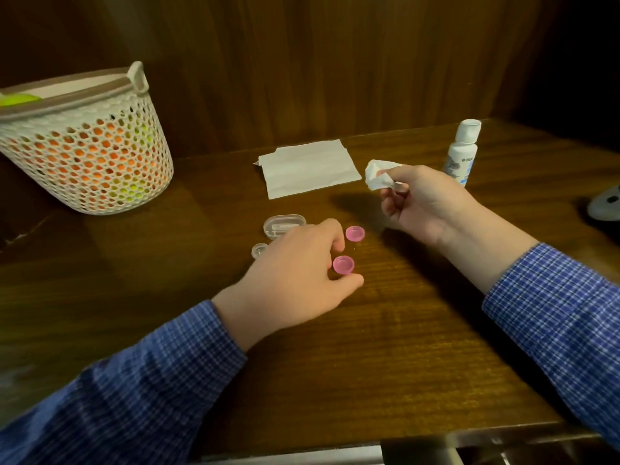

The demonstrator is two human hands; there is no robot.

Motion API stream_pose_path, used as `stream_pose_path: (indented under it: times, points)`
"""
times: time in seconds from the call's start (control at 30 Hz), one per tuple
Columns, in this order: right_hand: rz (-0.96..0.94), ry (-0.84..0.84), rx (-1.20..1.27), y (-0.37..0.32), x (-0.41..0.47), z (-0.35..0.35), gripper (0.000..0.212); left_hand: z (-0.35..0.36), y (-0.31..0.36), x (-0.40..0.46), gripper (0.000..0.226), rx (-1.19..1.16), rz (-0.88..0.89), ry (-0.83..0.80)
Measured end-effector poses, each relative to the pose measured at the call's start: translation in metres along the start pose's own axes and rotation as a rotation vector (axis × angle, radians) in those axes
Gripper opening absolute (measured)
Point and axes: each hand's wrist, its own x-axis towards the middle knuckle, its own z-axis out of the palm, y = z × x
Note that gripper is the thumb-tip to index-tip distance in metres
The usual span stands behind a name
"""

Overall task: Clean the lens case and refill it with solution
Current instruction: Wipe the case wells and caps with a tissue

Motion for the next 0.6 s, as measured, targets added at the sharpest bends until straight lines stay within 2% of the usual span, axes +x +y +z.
stream_pose_path:
  times: [0.33,0.4,0.5,0.6]
  points:
    - [-0.106,0.016,-0.087,0.002,0.000,0.000,0.031,0.005,0.003,0.031,0.054,0.064,-0.019,0.204]
    - [-0.199,-0.008,-0.202,0.003,-0.003,0.000,0.031,-0.006,0.000,0.020,0.052,0.053,-0.006,0.261]
    - [-0.444,-0.074,-0.479,0.010,-0.013,0.002,0.016,-0.029,-0.034,-0.003,0.052,-0.033,-0.073,0.319]
    - [-0.717,-0.179,-0.768,0.027,-0.027,0.012,0.011,-0.038,-0.074,-0.018,0.069,0.007,-0.221,0.161]
